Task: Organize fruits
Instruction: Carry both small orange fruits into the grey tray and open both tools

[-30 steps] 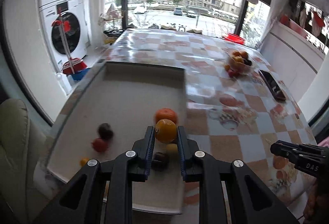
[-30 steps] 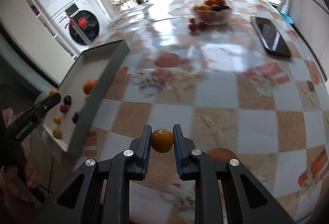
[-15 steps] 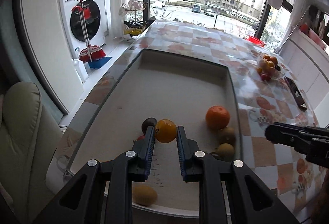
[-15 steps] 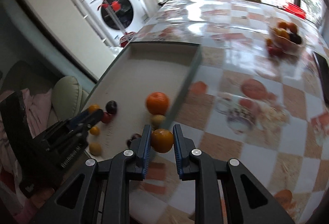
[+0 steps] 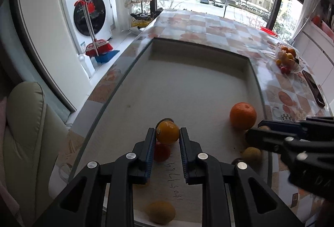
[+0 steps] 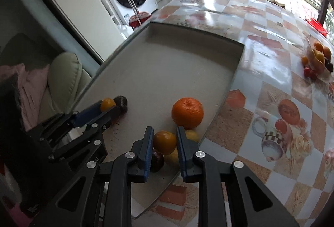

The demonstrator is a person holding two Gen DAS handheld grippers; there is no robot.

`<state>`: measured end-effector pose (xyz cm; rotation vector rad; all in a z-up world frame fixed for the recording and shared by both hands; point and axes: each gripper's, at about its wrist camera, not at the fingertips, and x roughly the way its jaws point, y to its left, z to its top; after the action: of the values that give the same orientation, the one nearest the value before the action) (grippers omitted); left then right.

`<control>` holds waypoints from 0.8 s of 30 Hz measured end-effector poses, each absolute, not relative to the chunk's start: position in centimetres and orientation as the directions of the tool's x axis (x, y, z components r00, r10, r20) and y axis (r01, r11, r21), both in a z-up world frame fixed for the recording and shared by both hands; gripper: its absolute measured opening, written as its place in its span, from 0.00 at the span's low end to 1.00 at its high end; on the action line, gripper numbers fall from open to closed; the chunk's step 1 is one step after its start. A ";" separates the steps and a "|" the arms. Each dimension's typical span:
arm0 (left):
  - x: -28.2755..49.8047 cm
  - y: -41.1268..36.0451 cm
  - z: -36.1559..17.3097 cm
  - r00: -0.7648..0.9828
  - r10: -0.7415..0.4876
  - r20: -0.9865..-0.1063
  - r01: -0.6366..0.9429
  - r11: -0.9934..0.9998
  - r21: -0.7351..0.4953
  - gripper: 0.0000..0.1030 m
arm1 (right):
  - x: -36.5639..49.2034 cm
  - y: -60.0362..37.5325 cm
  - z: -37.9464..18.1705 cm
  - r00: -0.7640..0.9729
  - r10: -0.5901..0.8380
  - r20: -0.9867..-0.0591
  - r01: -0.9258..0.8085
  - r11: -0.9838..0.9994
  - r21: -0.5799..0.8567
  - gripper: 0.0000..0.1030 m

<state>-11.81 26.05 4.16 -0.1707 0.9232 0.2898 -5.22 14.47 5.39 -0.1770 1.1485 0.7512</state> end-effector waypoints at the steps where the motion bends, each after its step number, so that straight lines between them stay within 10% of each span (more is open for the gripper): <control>1: -11.8 26.1 4.1 0.566 0.171 -0.807 -0.320 0.947 -0.024 0.22 | -5.1 14.6 5.3 0.199 0.441 -0.875 -0.622 0.747 0.235 0.25; 3: -11.8 26.1 4.1 0.564 0.174 -0.807 -0.323 0.946 -0.021 0.24 | -5.0 14.8 5.2 0.201 0.433 -0.879 -0.621 0.750 0.228 0.38; 4: -11.8 26.2 4.1 0.561 0.177 -0.809 -0.325 0.946 -0.019 0.34 | -4.9 14.7 5.3 0.208 0.433 -0.877 -0.618 0.753 0.225 0.54; 7: -12.1 26.8 4.1 0.559 0.210 -0.802 -0.369 0.929 -0.013 0.70 | -4.8 14.3 5.7 0.240 0.422 -0.874 -0.614 0.763 0.200 0.60; 13: -12.4 26.9 4.6 0.570 0.199 -0.798 -0.375 0.926 -0.037 0.71 | -4.9 13.4 6.2 0.248 0.416 -0.875 -0.596 0.778 0.201 0.77; 16: -12.7 26.9 4.6 0.551 0.225 -0.803 -0.396 0.918 -0.014 0.96 | -5.3 13.0 6.5 0.255 0.408 -0.876 -0.595 0.781 0.191 0.80; 24: -14.3 27.1 5.4 0.583 0.191 -0.790 -0.402 0.913 -0.075 0.99 | -6.1 12.1 7.3 0.305 0.351 -0.885 -0.590 0.799 0.114 1.00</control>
<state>-14.27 27.07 5.35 -0.2581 0.8845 0.3505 -6.14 12.13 7.33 -0.2508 1.0955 0.6317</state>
